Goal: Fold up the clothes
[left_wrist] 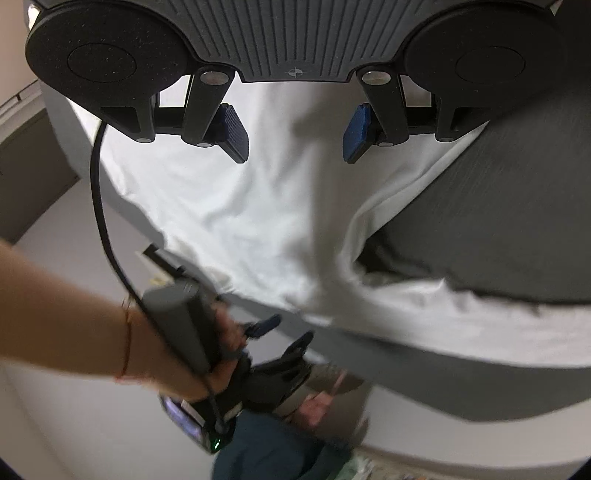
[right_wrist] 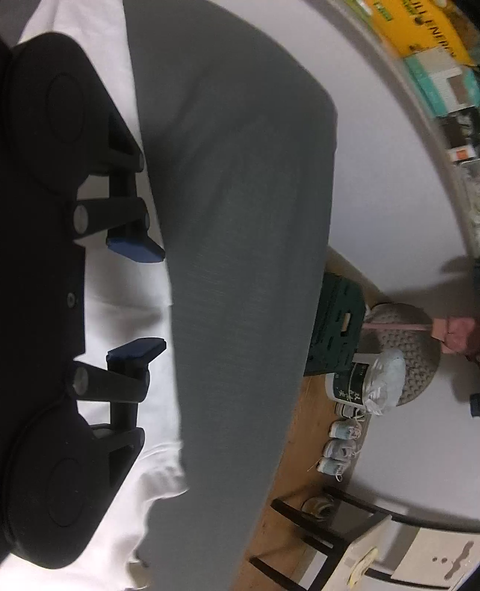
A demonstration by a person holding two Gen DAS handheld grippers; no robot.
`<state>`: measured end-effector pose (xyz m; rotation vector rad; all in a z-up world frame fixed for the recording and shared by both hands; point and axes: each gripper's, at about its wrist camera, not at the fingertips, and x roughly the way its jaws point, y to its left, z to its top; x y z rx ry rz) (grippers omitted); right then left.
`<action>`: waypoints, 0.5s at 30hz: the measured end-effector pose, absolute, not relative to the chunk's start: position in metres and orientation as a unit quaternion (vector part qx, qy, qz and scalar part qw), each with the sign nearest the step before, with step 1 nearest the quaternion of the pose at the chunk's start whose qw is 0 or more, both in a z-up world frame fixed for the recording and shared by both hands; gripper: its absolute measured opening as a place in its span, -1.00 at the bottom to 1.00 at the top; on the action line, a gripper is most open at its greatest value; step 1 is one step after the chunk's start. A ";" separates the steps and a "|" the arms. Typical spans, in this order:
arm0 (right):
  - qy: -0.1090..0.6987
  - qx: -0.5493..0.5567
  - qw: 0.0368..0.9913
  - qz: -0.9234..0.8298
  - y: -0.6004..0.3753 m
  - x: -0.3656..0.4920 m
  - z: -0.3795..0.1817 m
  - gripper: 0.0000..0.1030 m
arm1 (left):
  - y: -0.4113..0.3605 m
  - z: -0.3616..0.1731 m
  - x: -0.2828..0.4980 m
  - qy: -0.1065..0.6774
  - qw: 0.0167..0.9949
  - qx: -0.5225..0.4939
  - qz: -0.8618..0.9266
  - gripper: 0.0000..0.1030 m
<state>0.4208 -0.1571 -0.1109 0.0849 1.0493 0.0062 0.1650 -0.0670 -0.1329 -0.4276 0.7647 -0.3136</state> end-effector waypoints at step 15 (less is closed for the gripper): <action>0.525 0.081 0.846 -0.048 -0.159 0.446 -0.135 -0.86 | -0.076 -0.139 0.168 0.376 0.902 -0.161 -0.137 0.11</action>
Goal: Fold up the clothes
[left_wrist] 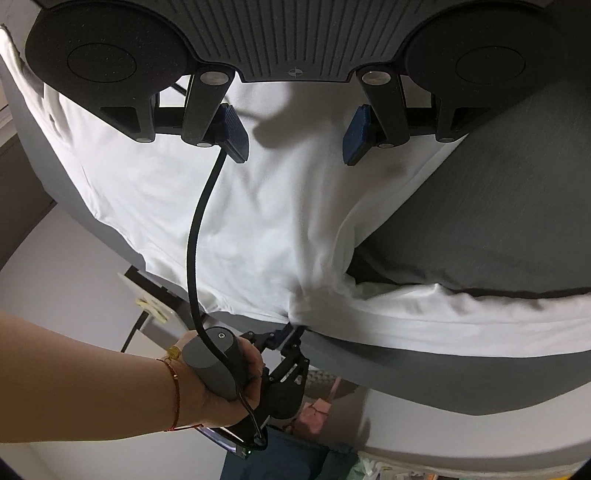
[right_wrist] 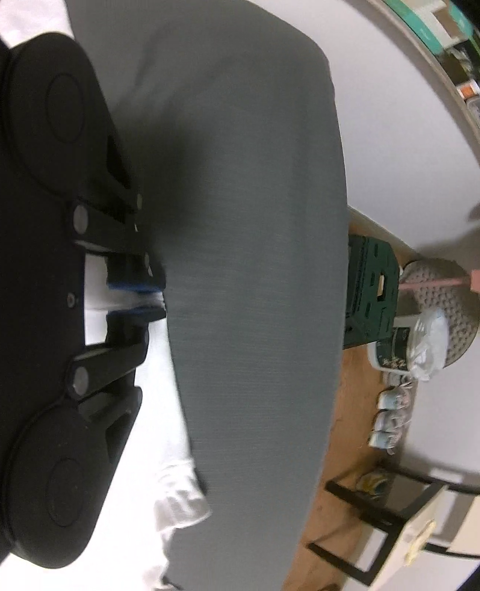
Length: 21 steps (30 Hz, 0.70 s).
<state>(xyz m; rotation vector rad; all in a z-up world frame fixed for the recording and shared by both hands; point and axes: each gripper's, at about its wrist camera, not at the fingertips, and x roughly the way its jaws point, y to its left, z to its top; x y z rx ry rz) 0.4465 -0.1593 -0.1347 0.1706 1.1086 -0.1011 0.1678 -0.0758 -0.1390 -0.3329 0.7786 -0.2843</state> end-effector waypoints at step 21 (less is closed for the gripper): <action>0.432 0.106 0.888 0.118 -0.163 0.329 -0.069 0.04 | -0.051 -0.132 0.171 0.364 0.908 -0.197 -0.066 0.11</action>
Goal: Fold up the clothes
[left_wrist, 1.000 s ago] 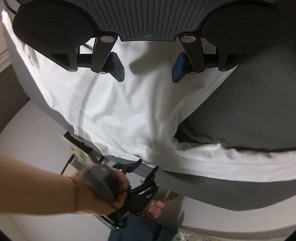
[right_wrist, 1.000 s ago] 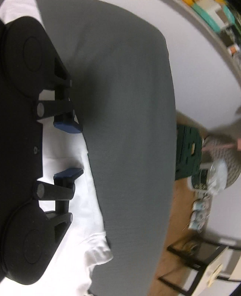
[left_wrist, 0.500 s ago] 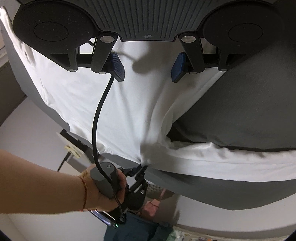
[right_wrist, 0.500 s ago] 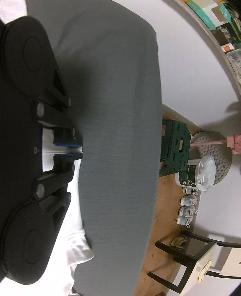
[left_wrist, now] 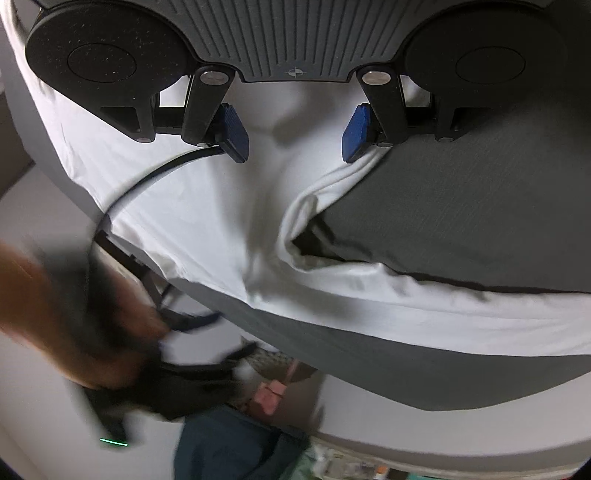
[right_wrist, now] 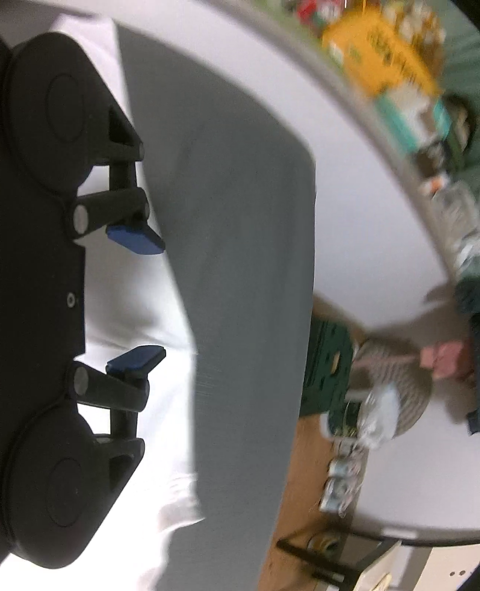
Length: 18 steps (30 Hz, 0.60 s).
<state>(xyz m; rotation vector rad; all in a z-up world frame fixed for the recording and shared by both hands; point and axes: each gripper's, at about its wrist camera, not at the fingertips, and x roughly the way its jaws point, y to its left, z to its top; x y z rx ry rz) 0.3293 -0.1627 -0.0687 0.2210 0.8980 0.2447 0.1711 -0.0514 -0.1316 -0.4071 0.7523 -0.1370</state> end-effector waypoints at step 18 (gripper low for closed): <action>0.310 0.209 0.914 0.160 -0.227 -0.006 -0.112 0.49 | 0.059 -0.065 0.118 0.295 0.880 -0.368 -0.055 1.00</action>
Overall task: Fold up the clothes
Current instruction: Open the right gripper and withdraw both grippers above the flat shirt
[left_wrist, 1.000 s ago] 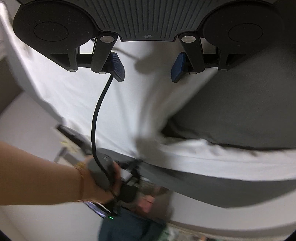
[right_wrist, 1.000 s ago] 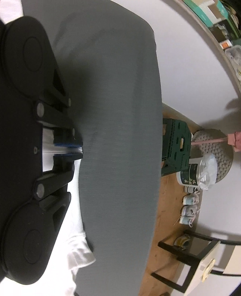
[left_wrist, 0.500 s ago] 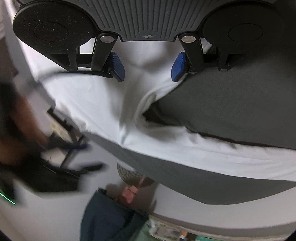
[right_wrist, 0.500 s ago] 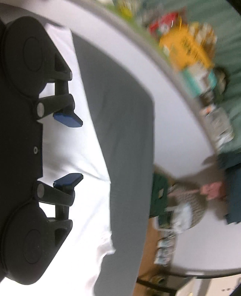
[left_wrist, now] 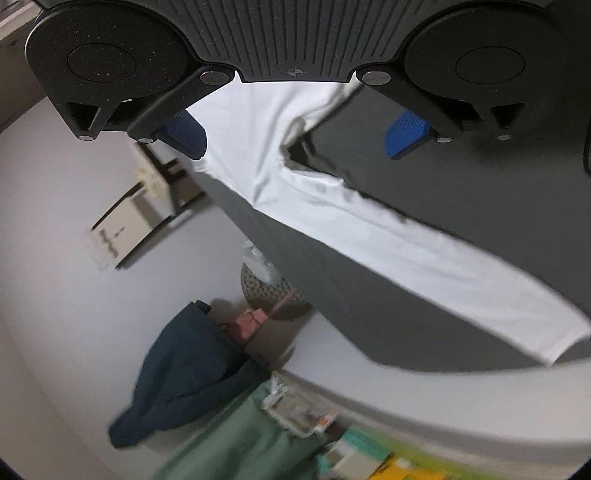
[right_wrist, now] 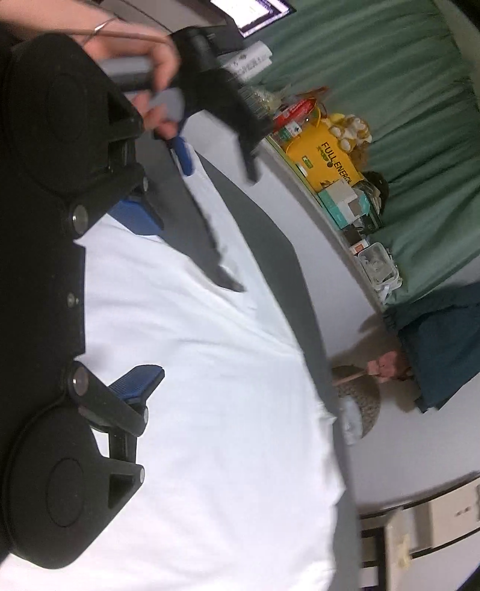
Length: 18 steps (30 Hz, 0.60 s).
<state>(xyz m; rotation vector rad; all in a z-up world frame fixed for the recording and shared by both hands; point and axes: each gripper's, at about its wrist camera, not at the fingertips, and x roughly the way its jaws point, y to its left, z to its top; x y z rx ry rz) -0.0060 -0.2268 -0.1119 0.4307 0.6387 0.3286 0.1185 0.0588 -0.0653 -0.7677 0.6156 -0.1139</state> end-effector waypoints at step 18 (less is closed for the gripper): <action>0.293 0.059 0.954 -0.040 -0.243 -0.038 -0.070 0.98 | 0.217 -0.101 0.151 0.317 0.868 -0.355 0.145 1.00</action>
